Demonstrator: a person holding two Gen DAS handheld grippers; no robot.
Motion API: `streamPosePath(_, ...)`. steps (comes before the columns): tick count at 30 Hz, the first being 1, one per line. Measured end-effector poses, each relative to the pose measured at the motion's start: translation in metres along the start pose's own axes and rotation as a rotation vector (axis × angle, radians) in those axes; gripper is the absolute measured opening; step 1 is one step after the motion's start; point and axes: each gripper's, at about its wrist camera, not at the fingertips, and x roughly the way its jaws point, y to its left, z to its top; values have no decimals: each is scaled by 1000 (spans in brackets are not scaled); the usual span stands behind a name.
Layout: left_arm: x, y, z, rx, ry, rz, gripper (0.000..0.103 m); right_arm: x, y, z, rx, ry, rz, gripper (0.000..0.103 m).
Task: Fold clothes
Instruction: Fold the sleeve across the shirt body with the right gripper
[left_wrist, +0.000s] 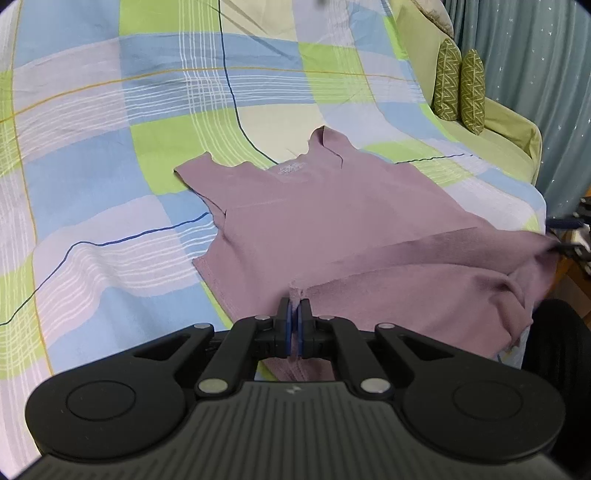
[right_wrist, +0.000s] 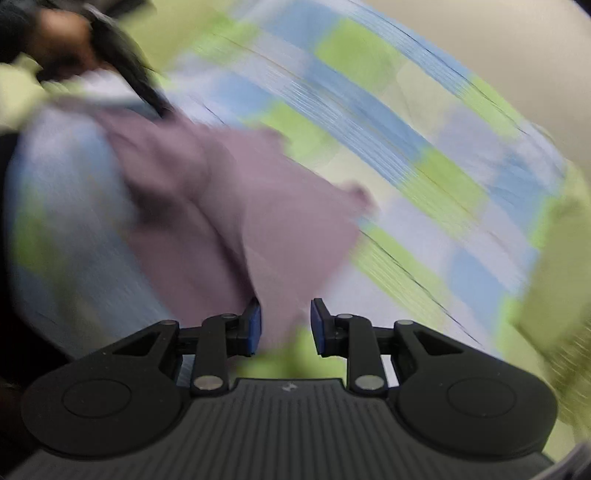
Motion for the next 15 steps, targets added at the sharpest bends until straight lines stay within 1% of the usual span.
streamPosePath(2, 0, -3, 2, 23, 1, 7, 1, 0, -20, 1, 136, -3, 45, 22)
streamPosePath(3, -1, -4, 3, 30, -1, 9, 1, -4, -22, 3, 142, -24, 67, 22)
streamPosePath(4, -2, -4, 3, 34, -3, 10, 1, -8, -19, 5, 115, -45, 103, 22)
streamPosePath(6, -2, -3, 3, 34, -3, 13, 1, -17, -4, 9, 14, -86, 225, 22)
streamPosePath(8, 0, -1, 4, 31, 1, 17, 1, -19, 9, 8, -70, -83, 265, 22)
streamPosePath(9, 1, 0, 4, 29, 4, 16, 1, -20, 19, 7, -135, -80, 290, 22)
streamPosePath(12, 2, -1, 4, 34, 12, 9, 1, -15, 38, 1, -257, -43, 320, 22)
streamPosePath(13, 3, -2, 4, 36, 14, 7, 1, -12, 45, -1, -314, -23, 316, 22)
streamPosePath(15, 3, -2, 4, 40, 17, 5, 1, -9, 56, -2, -411, -13, 300, 22)
